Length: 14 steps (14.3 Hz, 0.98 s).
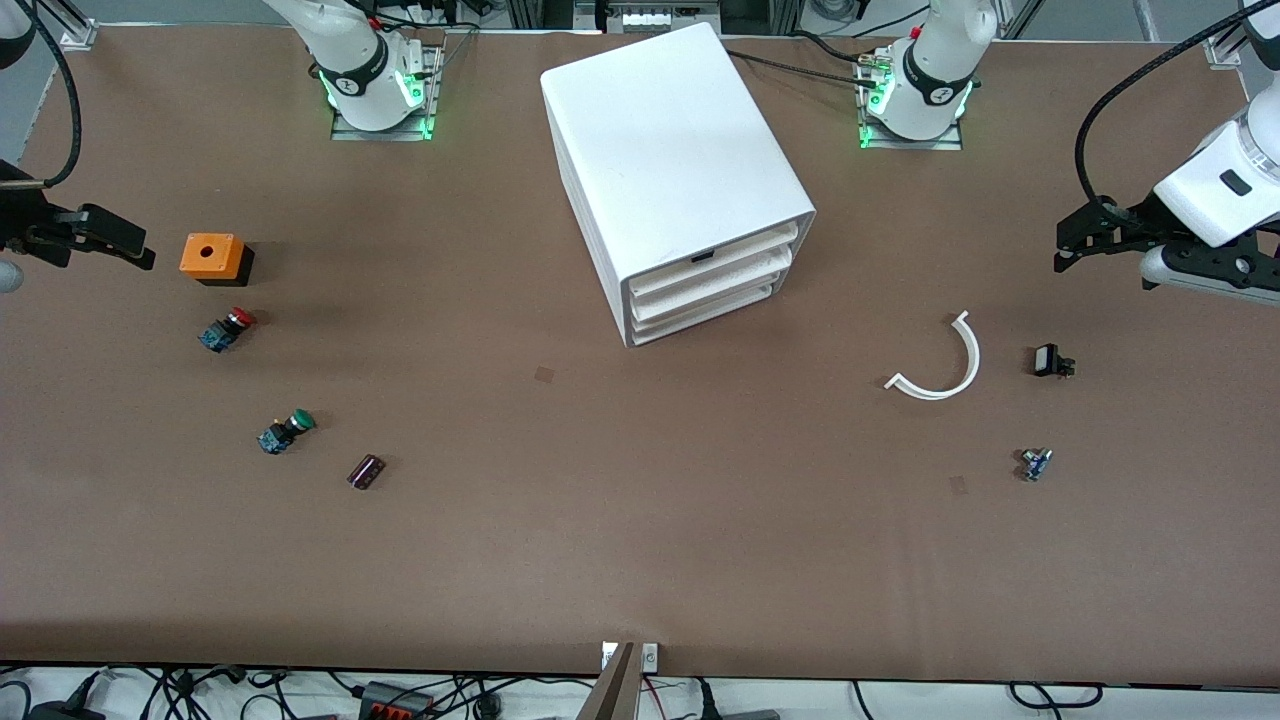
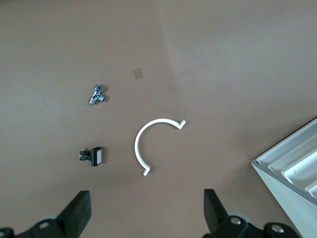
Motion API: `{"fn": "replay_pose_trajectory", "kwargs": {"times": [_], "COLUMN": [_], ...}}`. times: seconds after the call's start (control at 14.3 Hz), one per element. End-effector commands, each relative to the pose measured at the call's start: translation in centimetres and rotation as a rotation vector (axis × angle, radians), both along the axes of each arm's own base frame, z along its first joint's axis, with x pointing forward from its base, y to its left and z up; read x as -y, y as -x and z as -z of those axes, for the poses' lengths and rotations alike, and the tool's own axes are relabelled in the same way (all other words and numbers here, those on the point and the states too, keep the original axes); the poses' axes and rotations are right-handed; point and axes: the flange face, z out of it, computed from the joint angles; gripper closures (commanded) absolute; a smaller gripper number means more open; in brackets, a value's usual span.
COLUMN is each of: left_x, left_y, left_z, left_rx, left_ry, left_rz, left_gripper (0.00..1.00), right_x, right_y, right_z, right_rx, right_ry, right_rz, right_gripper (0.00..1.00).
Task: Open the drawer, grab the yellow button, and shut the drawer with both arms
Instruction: 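Reach the left gripper to the drawer handle and grasp it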
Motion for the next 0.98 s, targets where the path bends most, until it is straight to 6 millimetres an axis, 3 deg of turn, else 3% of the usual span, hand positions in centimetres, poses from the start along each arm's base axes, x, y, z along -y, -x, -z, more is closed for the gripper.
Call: {"fn": "replay_pose_trajectory", "kwargs": {"times": [0.0, 0.42, 0.56, 0.7, 0.77, 0.91], "left_x": [0.1, 0.5, 2.4, 4.2, 5.8, 8.3], "left_y": [-0.3, 0.5, 1.6, 2.1, 2.9, 2.4], "left_z": [-0.5, 0.1, 0.7, 3.8, 4.4, 7.2], "left_rx": [-0.005, -0.075, -0.168, -0.325, -0.392, -0.483], "left_ry": [0.002, 0.019, 0.104, 0.12, 0.142, 0.26], "left_rz": [0.018, 0.017, 0.043, 0.084, 0.115, 0.142], "left_gripper": [0.0, 0.0, 0.0, 0.0, 0.0, 0.0], "right_x": [-0.2, -0.2, -0.2, -0.2, -0.2, -0.2], "right_y": [0.8, 0.7, 0.7, 0.8, 0.9, 0.9], "right_z": [-0.2, 0.0, 0.1, -0.1, -0.2, -0.2], "right_rx": [0.006, -0.001, -0.006, -0.004, -0.004, -0.006], "right_ry": [-0.003, -0.006, -0.007, -0.007, -0.007, -0.007], "right_rz": [-0.02, -0.02, -0.02, -0.02, -0.021, -0.026], "right_gripper": [0.0, 0.0, 0.0, 0.0, 0.0, 0.0]}}
